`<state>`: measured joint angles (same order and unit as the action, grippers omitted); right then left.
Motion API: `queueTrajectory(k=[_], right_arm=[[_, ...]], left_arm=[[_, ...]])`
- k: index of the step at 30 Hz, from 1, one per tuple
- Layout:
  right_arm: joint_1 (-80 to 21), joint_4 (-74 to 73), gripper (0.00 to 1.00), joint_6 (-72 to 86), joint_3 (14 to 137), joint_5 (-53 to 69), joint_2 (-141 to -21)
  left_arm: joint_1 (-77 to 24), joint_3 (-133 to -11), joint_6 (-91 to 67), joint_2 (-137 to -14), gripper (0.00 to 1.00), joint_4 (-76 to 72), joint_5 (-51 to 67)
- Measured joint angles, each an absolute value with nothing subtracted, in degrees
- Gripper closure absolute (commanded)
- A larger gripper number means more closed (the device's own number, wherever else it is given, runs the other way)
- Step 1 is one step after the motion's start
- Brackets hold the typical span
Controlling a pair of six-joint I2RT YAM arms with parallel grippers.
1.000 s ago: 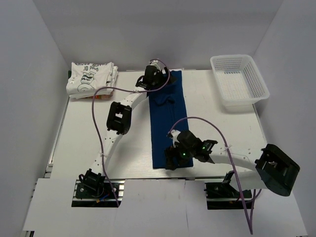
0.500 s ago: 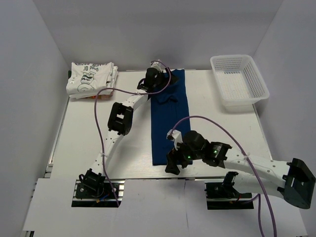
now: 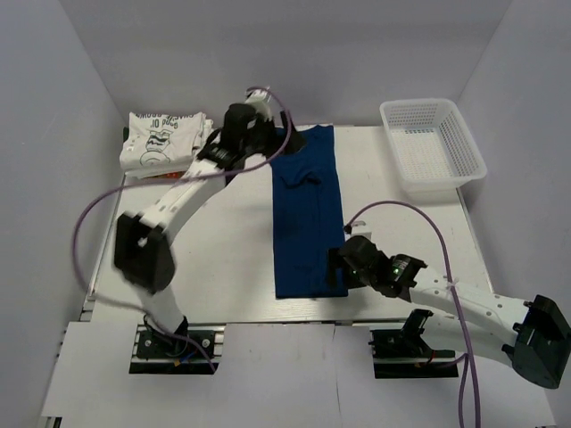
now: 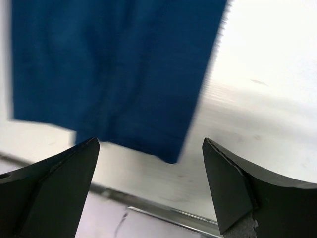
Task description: Fold and stack the t-shirts
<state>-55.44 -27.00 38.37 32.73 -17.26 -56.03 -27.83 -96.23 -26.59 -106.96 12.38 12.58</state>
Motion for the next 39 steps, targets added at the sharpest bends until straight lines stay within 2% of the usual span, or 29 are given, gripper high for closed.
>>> queueTrajectory(k=[2,5,12,16,19,22,25,28,29,31,32,33,35,36,37,39], right_arm=[[-54.08,-27.73,0.10,39.83,31.20,-17.85,-55.90],[-52.47,-28.16,0.11,40.93,28.45,-17.82,-55.37],[-50.43,-26.65,0.12,41.25,25.45,-15.31,-54.87],[-49.87,-24.16,0.16,40.58,24.49,-13.04,-54.57],[-49.47,-22.83,0.19,40.51,23.99,-11.53,-54.61],[-49.19,-21.87,0.22,40.71,23.09,-10.57,-54.74],[-48.82,-20.32,0.27,41.32,22.55,-10.07,-54.48],[-48.51,-18.44,0.28,41.85,21.63,-9.21,-54.06],[-48.31,-17.82,0.31,41.98,21.34,-8.99,-53.93],[-48.34,-16.64,0.39,42.06,20.86,-8.60,-53.87],[-48.31,-16.27,0.42,42.26,20.60,-8.43,-53.87],[-48.23,-16.05,0.57,42.39,20.43,-8.08,-53.87],[-48.07,-15.68,0.71,42.59,19.94,-7.31,-53.87],[-48.05,-15.44,0.79,42.96,19.29,-6.81,-53.89],[-47.99,-14.79,0.98,43.11,18.79,-6.17,-53.69],[-47.94,-13.41,1.00,43.75,17.80,-4.71,-53.54]], left_arm=[[-29.10,-83.55,-27.42,-93.45,0.00,10.79,11.49],[-30.94,-68.86,-28.47,-83.29,0.00,9.13,11.35],[-34.85,-44.53,-33.15,-86.28,0.00,19.33,11.05],[-38.59,-40.60,-35.70,-79.46,0.00,18.98,14.31],[-41.91,-37.95,-36.97,-79.68,0.00,18.57,16.75],[-44.77,-38.02,-38.11,-80.99,0.08,18.81,18.06],[-47.07,-39.13,-38.92,-83.13,0.17,18.68,18.68],[-49.10,-39.97,-39.88,-85.17,0.32,18.17,18.96],[-49.63,-40.45,-40.05,-86.04,0.45,18.24,18.90],[-50.46,-41.52,-40.69,-87.90,0.57,18.74,18.13],[-50.83,-42.13,-40.75,-88.79,0.68,19.16,17.65],[-50.98,-42.48,-40.91,-89.32,0.74,19.38,17.15],[-51.35,-42.68,-41.60,-89.95,0.88,19.66,16.53],[-51.48,-42.68,-41.98,-90.02,0.99,19.77,16.36],[-51.59,-42.68,-42.28,-89.95,1.00,19.79,16.38],[-51.83,-42.70,-42.65,-89.84,1.00,19.92,16.14]])
